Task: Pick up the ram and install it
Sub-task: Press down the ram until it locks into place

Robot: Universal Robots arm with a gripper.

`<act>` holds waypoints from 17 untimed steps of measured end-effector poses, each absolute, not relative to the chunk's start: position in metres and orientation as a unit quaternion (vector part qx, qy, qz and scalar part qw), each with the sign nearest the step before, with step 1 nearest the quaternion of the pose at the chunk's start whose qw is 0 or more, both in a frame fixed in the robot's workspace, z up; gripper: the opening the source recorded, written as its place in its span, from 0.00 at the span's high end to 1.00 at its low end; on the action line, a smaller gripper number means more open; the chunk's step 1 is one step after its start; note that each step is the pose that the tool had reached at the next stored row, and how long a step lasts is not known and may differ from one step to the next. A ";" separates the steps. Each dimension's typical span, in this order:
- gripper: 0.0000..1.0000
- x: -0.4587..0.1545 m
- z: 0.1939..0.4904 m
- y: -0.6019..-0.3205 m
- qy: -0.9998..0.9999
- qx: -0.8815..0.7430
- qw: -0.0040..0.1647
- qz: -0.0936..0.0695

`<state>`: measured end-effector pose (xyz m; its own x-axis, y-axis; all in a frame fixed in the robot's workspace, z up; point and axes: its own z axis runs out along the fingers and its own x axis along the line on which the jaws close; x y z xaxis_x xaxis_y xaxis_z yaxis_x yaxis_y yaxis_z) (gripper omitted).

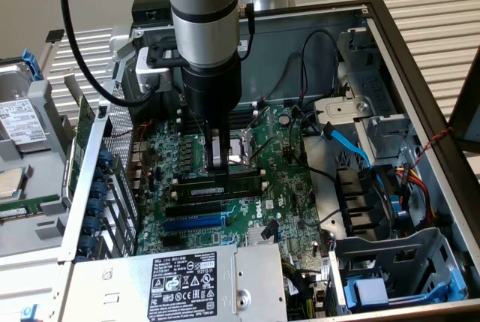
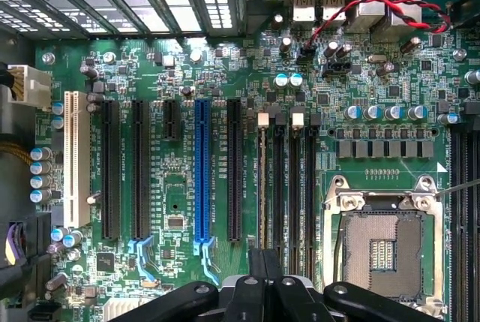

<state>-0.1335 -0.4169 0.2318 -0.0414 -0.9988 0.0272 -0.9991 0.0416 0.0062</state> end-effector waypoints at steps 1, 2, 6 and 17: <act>0.89 -0.133 0.232 -0.417 -0.722 0.692 0.012 0.007; 0.89 -0.133 0.232 -0.417 -0.722 0.692 0.012 0.007; 0.89 -0.134 0.232 -0.417 -0.722 0.692 0.011 0.006; 0.89 -0.134 0.232 -0.418 -0.722 0.692 0.009 0.003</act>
<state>-0.1342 -0.4185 0.2318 -0.0414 -0.9990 0.0165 -0.9991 0.0415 0.0079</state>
